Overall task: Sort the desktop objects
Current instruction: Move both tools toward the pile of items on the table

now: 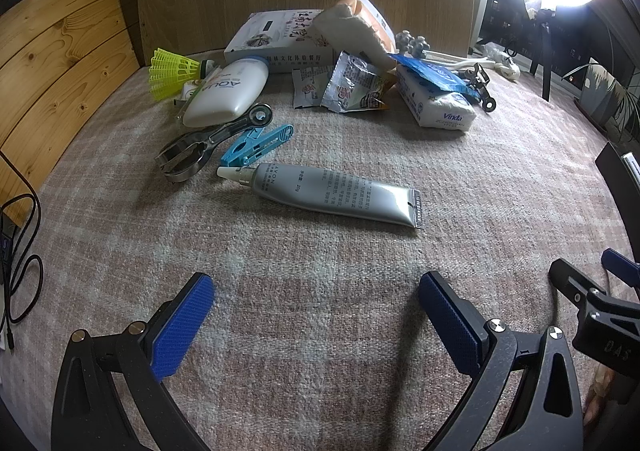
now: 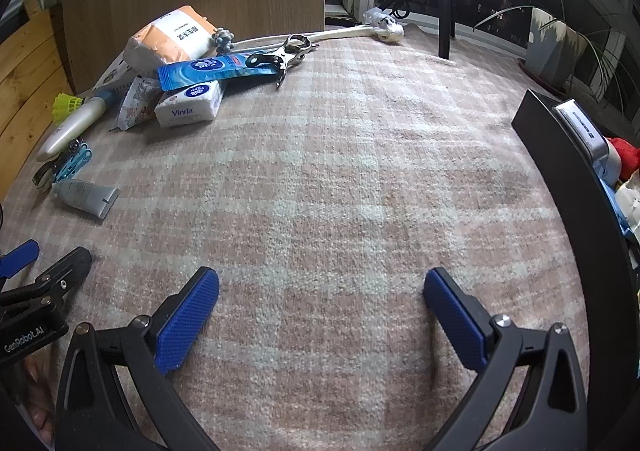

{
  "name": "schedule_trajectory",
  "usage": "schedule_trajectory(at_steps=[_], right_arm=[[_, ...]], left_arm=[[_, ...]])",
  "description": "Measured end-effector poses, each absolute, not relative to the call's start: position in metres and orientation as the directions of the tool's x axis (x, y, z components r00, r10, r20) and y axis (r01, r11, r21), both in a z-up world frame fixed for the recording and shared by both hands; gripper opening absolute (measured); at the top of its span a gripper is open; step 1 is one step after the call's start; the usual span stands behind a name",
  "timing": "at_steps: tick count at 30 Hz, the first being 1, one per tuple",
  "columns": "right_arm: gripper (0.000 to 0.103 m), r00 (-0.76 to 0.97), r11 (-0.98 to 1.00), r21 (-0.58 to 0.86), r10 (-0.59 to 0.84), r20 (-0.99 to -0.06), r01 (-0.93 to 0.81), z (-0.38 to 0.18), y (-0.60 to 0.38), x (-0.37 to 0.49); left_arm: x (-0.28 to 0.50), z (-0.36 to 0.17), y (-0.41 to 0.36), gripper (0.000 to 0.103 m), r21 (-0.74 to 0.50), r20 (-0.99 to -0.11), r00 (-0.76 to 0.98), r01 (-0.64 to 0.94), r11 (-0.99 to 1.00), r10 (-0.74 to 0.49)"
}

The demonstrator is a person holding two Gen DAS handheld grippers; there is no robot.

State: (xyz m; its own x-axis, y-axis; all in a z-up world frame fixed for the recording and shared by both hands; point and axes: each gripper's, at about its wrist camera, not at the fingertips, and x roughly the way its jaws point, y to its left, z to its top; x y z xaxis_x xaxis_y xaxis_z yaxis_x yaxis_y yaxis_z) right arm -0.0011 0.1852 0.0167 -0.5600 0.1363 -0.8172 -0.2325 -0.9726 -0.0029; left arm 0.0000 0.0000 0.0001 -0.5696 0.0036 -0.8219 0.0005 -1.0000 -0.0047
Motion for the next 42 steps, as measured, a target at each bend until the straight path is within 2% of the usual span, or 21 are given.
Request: schedule_trajectory(at_steps=[17,25,29,34,38,42], right_arm=[[0.103,-0.438,-0.983,0.000,0.082,-0.895,-0.184,0.021,0.183,-0.003],[0.102,-0.421,-0.984,0.079,-0.004,-0.907,-0.161,0.033,0.179,0.013],[0.090,-0.442,-0.986,0.088,-0.015,-0.897,-0.144,0.049,0.177,0.016],[0.090,-0.471,-0.988,0.089,-0.020,-0.882,-0.125,0.072,0.176,0.013],[0.083,-0.495,-0.990,0.087,-0.020,-0.869,-0.113,0.094,0.174,0.012],[0.083,-0.521,-0.991,0.084,-0.016,-0.854,-0.107,0.117,0.177,0.011]], left_arm=[[-0.006,0.001,0.001,0.100,-0.011,-0.873,-0.488,0.031,-0.999,-0.005],[0.012,0.025,-0.005,0.097,-0.006,-0.864,-0.502,0.056,-0.998,-0.023],[0.011,0.045,-0.006,0.097,-0.003,-0.851,-0.525,0.058,-0.998,-0.028],[0.011,0.071,-0.007,0.097,0.005,-0.833,-0.553,0.055,-0.998,-0.035],[0.005,0.088,-0.006,0.097,0.013,-0.819,-0.571,0.065,-0.998,-0.048],[0.004,0.107,-0.008,0.095,0.020,-0.809,-0.584,0.072,-0.997,-0.059]])
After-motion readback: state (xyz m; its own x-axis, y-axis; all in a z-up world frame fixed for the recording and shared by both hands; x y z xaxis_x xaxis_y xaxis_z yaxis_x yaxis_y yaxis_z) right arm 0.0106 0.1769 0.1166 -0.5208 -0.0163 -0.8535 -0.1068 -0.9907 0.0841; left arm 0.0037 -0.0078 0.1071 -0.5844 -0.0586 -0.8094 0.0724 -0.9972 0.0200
